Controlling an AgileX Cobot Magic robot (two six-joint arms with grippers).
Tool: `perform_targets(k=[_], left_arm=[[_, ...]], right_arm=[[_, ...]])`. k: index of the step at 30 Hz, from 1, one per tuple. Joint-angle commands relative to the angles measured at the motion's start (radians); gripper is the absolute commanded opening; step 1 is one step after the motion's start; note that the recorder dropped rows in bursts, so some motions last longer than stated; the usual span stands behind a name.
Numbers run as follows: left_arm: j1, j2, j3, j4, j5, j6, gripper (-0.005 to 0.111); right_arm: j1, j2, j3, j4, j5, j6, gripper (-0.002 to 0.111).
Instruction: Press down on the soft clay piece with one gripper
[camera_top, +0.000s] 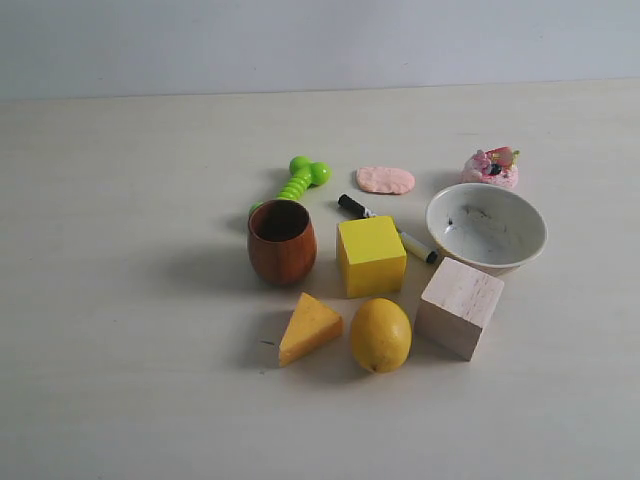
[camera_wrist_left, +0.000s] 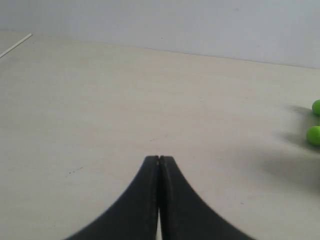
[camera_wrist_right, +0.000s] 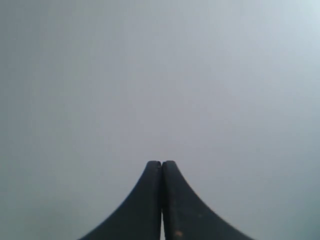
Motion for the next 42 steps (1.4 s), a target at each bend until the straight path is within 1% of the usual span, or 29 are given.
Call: perform_targets(k=[1,5,8,11,15,19,23,27,30,35,40,42], left_arm=[[-0.005,-0.006,-0.003,-0.01,-0.01,-0.002,0.0],[-0.005,-0.006,-0.003,-0.01,-0.01,-0.002,0.0],[-0.005,-0.006,-0.003,-0.01,-0.01,-0.002,0.0],[-0.005,-0.006,-0.003,-0.01,-0.01,-0.002,0.0],[-0.005,-0.006,-0.003,-0.01,-0.01,-0.002,0.0],[-0.005,-0.006,-0.003,-0.01,-0.01,-0.002,0.0],[-0.005,-0.006,-0.003,-0.01,-0.01,-0.002,0.0],[-0.005,-0.006,-0.003,-0.01,-0.01,-0.002,0.0],[-0.005,-0.006,-0.003,-0.01,-0.01,-0.002,0.0],[-0.005,-0.006,-0.003,-0.01,-0.01,-0.002,0.0],[-0.005,-0.006,-0.003,-0.01,-0.01,-0.002,0.0],[-0.005,-0.006,-0.003,-0.01,-0.01,-0.002,0.0]], right_arm=[[-0.001,0.064,-0.154,-0.008,0.06,0.011,0.0],[-0.001,0.188,-0.313,-0.012,0.19,0.011,0.0],[0.005,0.303,-0.456,-0.012,0.332,0.001,0.0],[0.049,0.426,-0.576,-0.012,0.457,-0.07,0.0],[0.143,0.585,-0.7,-0.01,0.599,-0.148,0.0],[0.213,0.733,-0.786,-0.01,0.681,-0.148,0.0],[0.238,0.884,-0.847,0.0,0.771,-0.147,0.0],[0.238,0.977,-0.874,0.102,0.773,-0.145,0.0],[0.238,1.011,-0.876,0.145,0.736,-0.145,0.0],[0.238,1.027,-0.876,0.267,0.632,-0.142,0.0],[0.238,1.048,-0.876,0.284,0.542,-0.146,0.0],[0.238,1.075,-0.895,0.269,0.545,-0.148,0.0]])
